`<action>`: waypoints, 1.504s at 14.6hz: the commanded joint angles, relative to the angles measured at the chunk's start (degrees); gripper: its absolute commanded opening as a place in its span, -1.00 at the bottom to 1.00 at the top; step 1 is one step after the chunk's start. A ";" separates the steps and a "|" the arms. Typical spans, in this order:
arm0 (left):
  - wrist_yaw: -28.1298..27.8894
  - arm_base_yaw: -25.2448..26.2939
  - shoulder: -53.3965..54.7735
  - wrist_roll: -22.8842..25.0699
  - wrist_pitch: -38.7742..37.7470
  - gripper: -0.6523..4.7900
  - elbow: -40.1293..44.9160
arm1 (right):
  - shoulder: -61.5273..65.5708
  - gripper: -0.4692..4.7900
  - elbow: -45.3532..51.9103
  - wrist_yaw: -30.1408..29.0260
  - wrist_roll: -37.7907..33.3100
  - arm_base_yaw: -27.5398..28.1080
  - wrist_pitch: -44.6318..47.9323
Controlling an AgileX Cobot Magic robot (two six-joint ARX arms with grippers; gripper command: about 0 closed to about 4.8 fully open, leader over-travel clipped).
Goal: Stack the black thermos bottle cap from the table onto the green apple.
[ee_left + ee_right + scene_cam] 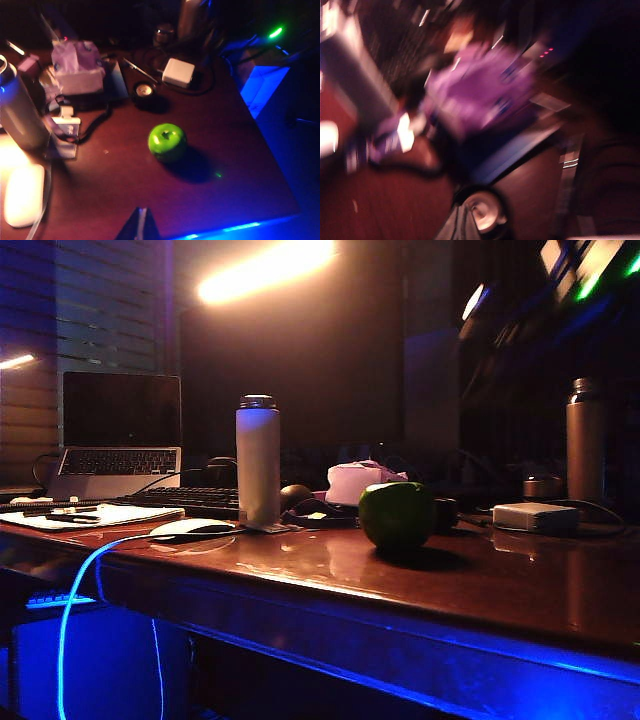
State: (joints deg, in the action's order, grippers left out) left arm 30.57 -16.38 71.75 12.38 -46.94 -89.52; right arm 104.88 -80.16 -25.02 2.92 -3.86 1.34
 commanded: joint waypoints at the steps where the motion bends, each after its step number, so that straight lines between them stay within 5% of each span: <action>1: 0.31 -0.02 -0.13 -0.39 -0.13 -0.77 -0.31 | 4.66 -0.84 -1.46 4.35 9.70 -3.02 0.24; 2: 0.31 -0.02 -0.13 -0.39 -0.11 -0.77 -0.31 | 5.90 -0.81 -1.51 7.82 12.15 -3.63 0.39; 3: 0.28 -0.02 -0.13 -0.39 -0.13 -0.77 -0.31 | 6.78 -0.44 -1.51 10.08 14.45 -4.22 0.72; 4: 0.28 -0.02 -0.13 -0.39 -0.13 -0.77 -0.31 | 7.52 0.46 -1.51 11.34 15.96 -4.48 1.31; 5: 0.31 -0.02 -0.13 -0.39 -0.13 -0.77 -0.28 | 8.24 1.00 -1.51 11.39 16.52 -4.52 2.19; 22: 0.28 -0.02 -0.13 -0.37 0.79 -0.77 -0.28 | 21.77 1.00 -3.41 8.35 17.07 -4.48 18.71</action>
State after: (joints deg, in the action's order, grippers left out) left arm 30.61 -16.43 71.77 12.01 -46.94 -89.52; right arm 126.69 -83.26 -16.49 20.01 -8.25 18.63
